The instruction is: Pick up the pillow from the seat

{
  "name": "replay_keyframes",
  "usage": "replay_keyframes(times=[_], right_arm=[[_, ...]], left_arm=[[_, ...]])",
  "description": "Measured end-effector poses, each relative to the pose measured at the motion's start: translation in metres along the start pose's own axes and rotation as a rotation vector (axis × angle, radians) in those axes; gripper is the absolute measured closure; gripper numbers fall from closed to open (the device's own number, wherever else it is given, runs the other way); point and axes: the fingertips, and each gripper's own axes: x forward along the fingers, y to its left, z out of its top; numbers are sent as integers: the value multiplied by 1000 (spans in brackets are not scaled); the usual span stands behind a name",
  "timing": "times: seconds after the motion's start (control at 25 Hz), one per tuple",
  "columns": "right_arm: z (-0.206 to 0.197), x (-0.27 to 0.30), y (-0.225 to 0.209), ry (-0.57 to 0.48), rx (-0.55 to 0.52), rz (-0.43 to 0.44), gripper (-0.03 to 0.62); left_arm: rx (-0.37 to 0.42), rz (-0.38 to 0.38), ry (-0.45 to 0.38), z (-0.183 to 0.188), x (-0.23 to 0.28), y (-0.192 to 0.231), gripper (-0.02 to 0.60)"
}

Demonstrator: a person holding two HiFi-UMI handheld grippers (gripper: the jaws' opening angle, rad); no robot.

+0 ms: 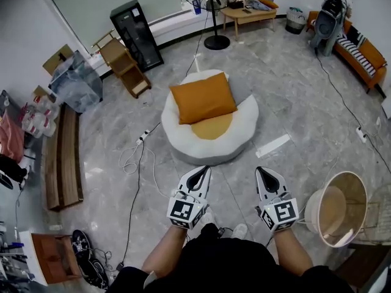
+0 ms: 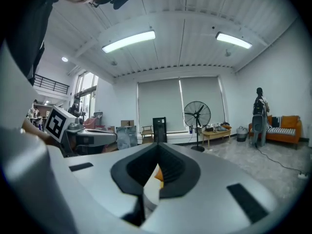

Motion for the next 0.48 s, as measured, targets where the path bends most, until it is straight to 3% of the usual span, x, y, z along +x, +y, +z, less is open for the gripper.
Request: replay_keyframes(times=[0.36, 0.48], right_arm=[[10, 58, 19, 15, -23, 18, 572], [18, 76, 21, 4, -44, -13, 588]], left_arm=[[-3, -14, -20, 11, 13, 56, 570], [-2, -23, -14, 11, 15, 76, 569]])
